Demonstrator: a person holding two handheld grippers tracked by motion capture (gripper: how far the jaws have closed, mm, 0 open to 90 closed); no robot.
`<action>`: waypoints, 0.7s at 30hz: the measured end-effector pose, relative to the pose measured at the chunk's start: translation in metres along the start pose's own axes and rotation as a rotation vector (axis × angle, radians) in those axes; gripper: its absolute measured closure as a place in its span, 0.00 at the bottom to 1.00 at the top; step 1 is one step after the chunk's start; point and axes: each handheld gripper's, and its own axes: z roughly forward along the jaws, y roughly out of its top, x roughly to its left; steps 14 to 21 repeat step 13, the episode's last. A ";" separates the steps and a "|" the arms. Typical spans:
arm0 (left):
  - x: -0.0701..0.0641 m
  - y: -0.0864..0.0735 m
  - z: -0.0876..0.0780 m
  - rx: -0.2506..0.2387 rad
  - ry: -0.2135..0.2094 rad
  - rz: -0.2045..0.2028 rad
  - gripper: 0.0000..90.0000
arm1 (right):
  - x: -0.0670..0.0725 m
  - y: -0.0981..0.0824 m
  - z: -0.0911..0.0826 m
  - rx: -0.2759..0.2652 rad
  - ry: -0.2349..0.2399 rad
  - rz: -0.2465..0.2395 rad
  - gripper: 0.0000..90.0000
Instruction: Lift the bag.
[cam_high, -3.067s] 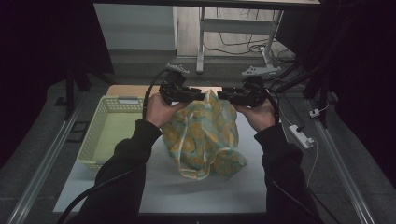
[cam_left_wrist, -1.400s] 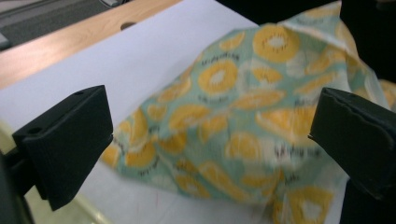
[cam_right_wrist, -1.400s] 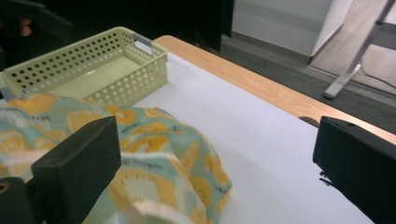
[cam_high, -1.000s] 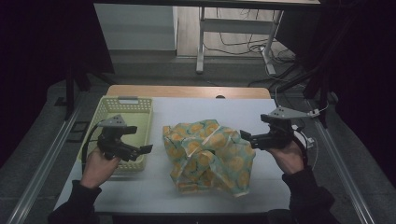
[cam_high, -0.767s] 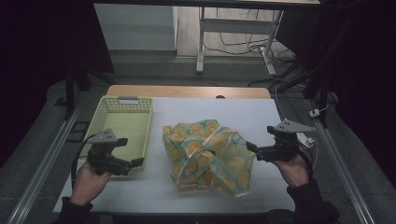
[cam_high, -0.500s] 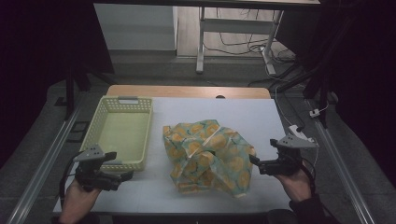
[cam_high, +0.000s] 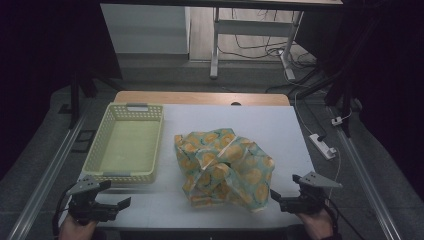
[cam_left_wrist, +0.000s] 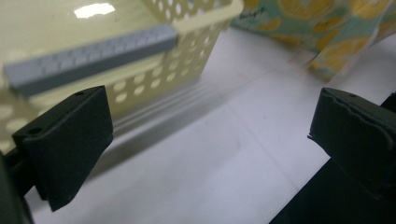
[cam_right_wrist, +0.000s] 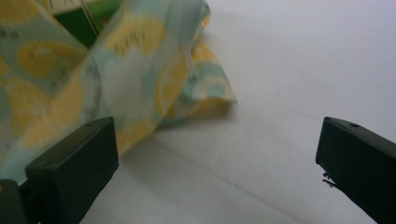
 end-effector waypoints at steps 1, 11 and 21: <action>0.001 -0.002 0.001 0.012 0.009 0.002 0.00 | 0.000 -0.004 0.000 0.004 0.000 0.005 0.00; 0.003 -0.015 0.007 0.105 0.065 0.002 0.00 | -0.001 -0.018 0.002 0.089 -0.033 0.005 0.00; 0.003 -0.015 0.007 0.107 0.067 -0.002 0.00 | 0.000 -0.018 0.003 0.099 -0.033 -0.005 0.00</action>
